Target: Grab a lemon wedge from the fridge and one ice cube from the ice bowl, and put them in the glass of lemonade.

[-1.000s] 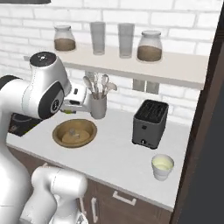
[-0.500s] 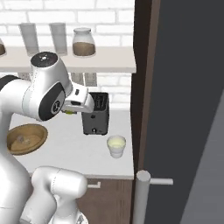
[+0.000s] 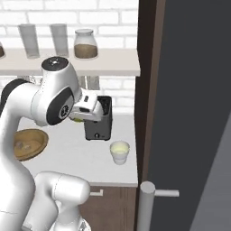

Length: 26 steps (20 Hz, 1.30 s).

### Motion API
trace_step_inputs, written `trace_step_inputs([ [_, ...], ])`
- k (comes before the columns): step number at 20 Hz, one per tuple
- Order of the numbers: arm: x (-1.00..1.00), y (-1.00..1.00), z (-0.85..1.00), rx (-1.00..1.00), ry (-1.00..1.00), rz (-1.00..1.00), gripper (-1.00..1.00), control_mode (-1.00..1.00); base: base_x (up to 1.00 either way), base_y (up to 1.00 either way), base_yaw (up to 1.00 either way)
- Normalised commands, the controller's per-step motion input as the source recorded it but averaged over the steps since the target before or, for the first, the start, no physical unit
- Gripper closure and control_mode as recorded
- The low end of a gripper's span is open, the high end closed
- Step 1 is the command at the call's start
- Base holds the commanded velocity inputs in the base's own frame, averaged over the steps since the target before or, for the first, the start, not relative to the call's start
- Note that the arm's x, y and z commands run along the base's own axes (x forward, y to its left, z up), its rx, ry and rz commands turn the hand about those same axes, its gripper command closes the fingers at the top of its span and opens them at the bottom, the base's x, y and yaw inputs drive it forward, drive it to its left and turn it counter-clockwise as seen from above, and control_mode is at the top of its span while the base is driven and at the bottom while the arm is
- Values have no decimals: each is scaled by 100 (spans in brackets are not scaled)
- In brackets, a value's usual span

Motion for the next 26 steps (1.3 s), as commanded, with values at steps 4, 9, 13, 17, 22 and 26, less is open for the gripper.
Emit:
trace_step_inputs([
  [4, 85, -82, -72, 2, 43, -22, 100, -100, 0, 0, 0],
  [9, 81, -51, -33, 4, 28, -9, 100, -100, 0, 0, 0],
  [13, 52, -17, -63, -1, 14, -4, 100, -100, 0, 0, 0],
  [17, 20, -4, -99, -5, 2, -1, 100, -100, 0, 0, 0],
  [22, 31, -2, -62, -1, 1, 0, 100, -100, 0, 0, 0],
  [26, 31, -6, -39, 0, 0, 0, 100, -100, 0, 0, 0],
])
